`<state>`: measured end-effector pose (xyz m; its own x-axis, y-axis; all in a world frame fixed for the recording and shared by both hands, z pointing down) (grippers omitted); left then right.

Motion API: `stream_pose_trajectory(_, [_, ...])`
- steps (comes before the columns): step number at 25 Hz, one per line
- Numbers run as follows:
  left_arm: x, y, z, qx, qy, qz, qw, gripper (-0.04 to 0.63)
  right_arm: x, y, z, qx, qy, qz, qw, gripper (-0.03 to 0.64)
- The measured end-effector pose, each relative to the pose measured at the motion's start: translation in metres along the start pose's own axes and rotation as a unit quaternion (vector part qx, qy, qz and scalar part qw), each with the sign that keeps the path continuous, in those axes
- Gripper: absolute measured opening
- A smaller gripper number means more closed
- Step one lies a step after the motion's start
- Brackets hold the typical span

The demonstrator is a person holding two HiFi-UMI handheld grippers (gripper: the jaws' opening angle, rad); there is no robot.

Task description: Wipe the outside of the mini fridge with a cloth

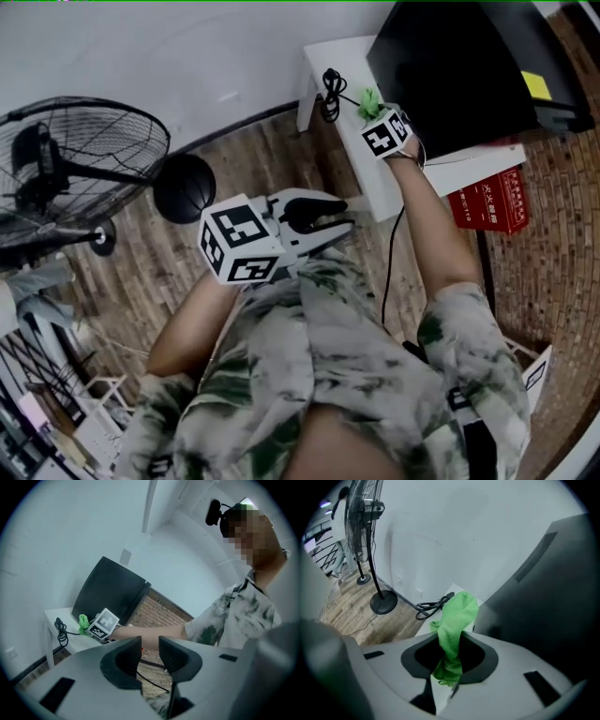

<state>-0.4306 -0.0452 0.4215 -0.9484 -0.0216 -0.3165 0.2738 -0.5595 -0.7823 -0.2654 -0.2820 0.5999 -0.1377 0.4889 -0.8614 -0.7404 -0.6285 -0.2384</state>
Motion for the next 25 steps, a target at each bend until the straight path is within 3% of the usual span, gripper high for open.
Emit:
stream_pose_trajectory(6, [-0.009,-0.016,-0.035,-0.02,-0.013,0.007,0.9997,0.124,0.054,-0.06,0.031,-0.07,0.05,-0.05,0.995,0.104])
stream_pose_trajectory(14, [-0.021,-0.036,-0.076,-0.038,-0.004,0.017,0.9991,0.124,0.144,-0.137,0.083,-0.144,0.163,-0.144,0.965,0.104])
stream_pose_trajectory(18, [-0.03,-0.044,-0.095,-0.039,0.018,0.019,0.9989,0.124,0.189,-0.18,0.095,-0.158,0.212,-0.191,0.945,0.104])
stream_pose_trajectory(25, [-0.085,-0.05,-0.136,-0.034,0.062,0.006,0.9975,0.121,0.262,-0.266,0.083,-0.139,0.257,-0.255,0.922,0.104])
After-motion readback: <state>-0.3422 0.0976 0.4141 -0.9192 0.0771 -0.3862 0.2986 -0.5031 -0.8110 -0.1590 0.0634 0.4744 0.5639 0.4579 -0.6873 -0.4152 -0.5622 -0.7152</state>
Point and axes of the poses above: the fingertips, and each gripper's own axes: x backward along the fingers, z to its left, y out of its top, the point moved 5 cm from there along x, backward along the fingers, and after that the axes turned 13 degrees about z, right-handed, at the moved point
